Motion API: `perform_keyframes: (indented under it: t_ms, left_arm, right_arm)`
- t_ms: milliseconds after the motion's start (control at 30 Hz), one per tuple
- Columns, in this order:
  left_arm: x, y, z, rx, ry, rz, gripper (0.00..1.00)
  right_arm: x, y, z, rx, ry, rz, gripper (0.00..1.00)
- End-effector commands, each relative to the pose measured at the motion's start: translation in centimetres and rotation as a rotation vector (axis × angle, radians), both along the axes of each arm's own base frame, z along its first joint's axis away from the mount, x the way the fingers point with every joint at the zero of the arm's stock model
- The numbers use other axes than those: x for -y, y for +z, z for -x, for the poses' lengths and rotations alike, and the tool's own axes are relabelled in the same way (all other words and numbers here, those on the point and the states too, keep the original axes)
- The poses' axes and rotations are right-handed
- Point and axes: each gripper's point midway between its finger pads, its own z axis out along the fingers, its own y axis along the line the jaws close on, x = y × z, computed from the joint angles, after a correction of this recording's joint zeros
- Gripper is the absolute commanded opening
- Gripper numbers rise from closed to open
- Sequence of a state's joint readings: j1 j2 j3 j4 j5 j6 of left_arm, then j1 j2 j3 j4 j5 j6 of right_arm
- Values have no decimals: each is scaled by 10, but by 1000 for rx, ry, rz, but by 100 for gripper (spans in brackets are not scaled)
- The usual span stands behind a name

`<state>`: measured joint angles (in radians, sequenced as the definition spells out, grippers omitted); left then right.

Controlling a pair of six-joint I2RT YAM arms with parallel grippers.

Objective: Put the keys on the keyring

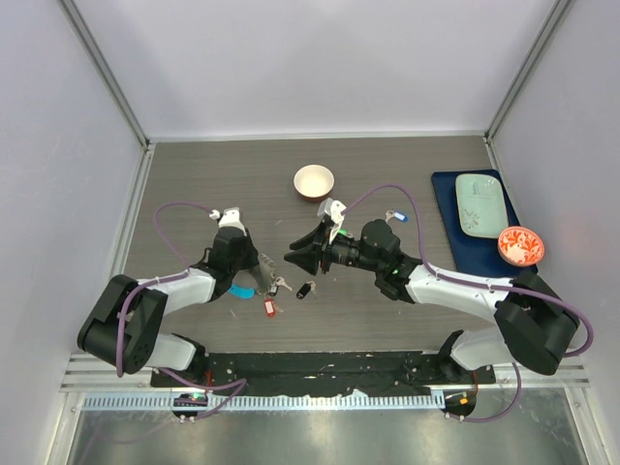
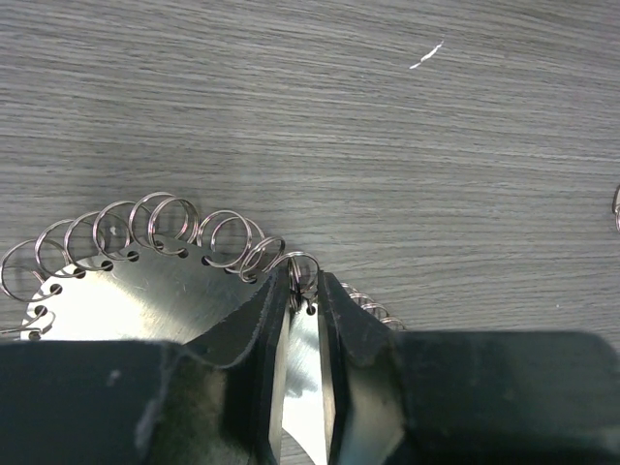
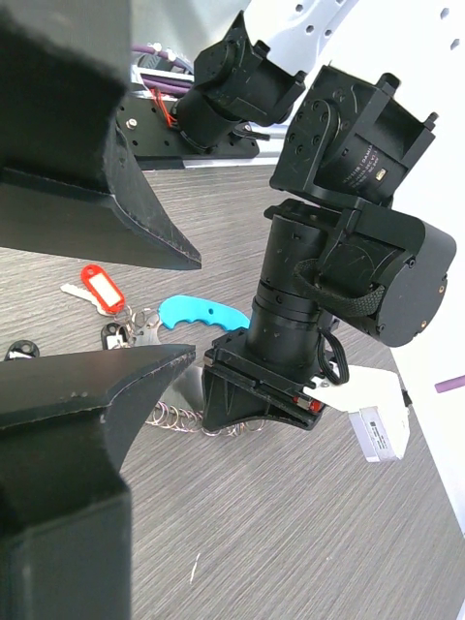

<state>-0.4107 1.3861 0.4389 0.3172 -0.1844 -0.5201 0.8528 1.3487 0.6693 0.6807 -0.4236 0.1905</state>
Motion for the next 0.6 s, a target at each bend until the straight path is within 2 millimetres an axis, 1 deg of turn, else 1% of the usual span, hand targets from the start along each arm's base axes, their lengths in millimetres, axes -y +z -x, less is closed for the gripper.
perform_keyframes:
  t_ms: [0, 167, 400, 567]
  left_arm:
    - [-6, 10, -6, 42, 35, -3, 20]
    - [-7, 9, -5, 36, 46, 0, 15]
    - [-9, 8, -2, 27, 50, -5, 17]
    - [-9, 6, -1, 22, 48, -10, 15]
  right_arm:
    - [-3, 12, 0, 31, 14, -36, 43]
    - [-3, 12, 0, 31, 15, -36, 43]
    - [-4, 12, 1, 32, 18, -36, 43]
    - [-4, 11, 1, 29, 18, -36, 43]
